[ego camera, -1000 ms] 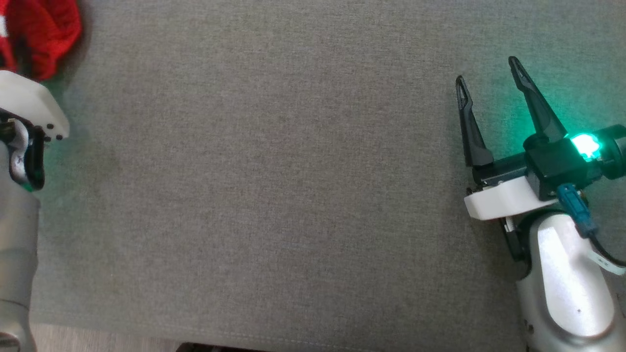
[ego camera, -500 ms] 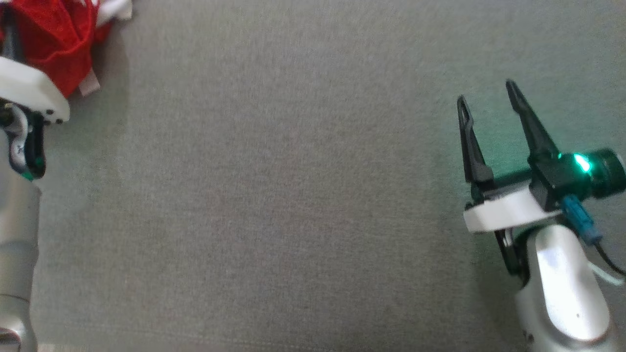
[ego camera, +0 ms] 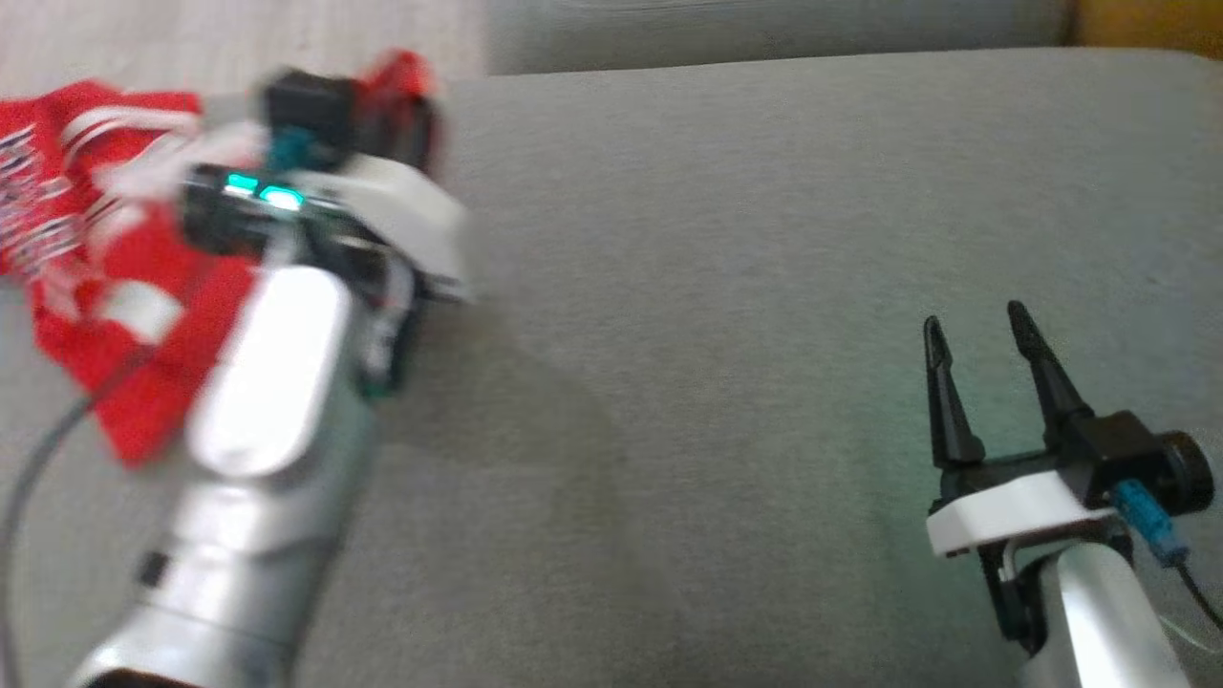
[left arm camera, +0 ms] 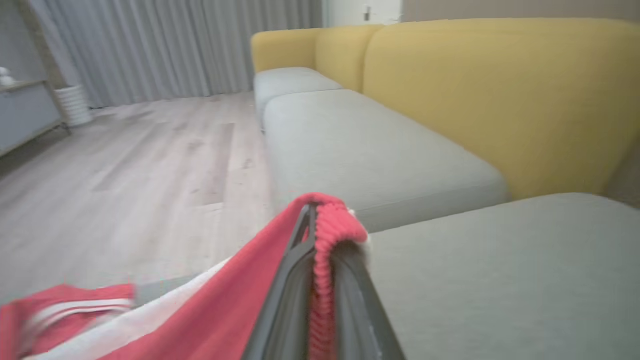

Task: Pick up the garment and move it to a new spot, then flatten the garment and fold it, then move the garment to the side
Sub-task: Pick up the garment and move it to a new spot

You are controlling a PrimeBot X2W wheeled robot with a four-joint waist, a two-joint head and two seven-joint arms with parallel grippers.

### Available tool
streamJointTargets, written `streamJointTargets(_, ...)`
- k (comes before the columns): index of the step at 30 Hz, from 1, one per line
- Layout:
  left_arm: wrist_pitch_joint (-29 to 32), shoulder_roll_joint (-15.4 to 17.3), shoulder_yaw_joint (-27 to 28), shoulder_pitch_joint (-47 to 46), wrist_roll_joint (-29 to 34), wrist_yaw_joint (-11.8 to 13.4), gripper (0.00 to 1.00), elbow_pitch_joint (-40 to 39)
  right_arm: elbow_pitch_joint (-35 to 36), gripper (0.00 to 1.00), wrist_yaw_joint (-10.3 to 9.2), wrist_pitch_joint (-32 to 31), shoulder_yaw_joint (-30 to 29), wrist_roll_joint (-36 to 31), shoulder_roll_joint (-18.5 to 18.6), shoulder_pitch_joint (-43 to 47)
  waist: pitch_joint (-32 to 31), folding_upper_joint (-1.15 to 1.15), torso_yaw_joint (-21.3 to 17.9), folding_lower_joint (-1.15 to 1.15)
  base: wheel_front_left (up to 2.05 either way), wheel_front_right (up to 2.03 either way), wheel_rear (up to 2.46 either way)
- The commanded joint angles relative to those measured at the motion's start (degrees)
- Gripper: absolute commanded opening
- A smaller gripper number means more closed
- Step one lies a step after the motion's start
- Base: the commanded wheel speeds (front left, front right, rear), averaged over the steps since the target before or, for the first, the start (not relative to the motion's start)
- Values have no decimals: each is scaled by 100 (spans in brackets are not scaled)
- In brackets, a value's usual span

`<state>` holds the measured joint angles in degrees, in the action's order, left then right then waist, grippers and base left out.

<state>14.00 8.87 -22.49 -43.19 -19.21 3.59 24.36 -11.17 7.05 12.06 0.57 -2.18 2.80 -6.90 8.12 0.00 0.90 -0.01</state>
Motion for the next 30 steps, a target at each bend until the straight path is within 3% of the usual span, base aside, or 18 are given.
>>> streamJointTargets(1, -13, -21, 87, -196, -23, 65, 0, -250, 147, 100, 44, 66, 192, 61, 8, -79, -59, 0, -416, 1, 0, 0, 0)
streamJointTargets(6, -243, -531, -454, -71, -162, 154, 0, -147, 50, 100, 44, 122, 453, 207, 8, -219, 215, 0, -956, 1, 0, 0, 0)
streamJointTargets(11, -569, -595, -1233, -218, -757, 367, 0, -267, -67, 100, 44, 181, 705, 323, 8, -369, 451, 0, -1355, 1, 0, 0, 0)
streamJointTargets(17, -876, -598, -2229, -453, -1312, 729, 0, -281, -211, 100, 44, 237, 715, 377, 8, -421, 640, 0, -1453, 1, 0, 0, 0)
streamJointTargets(20, -1007, -598, -2598, -411, -1385, 832, 100, -19, -263, 100, 44, 257, 665, 387, 8, -451, 706, 0, -1405, 1, 0, 0, 0)
streamJointTargets(30, -1321, -599, -3325, 57, -1438, 730, 100, 908, -408, 100, 44, 285, 456, 290, 8, -448, 663, 0, -978, 1, 0, 0, 0)
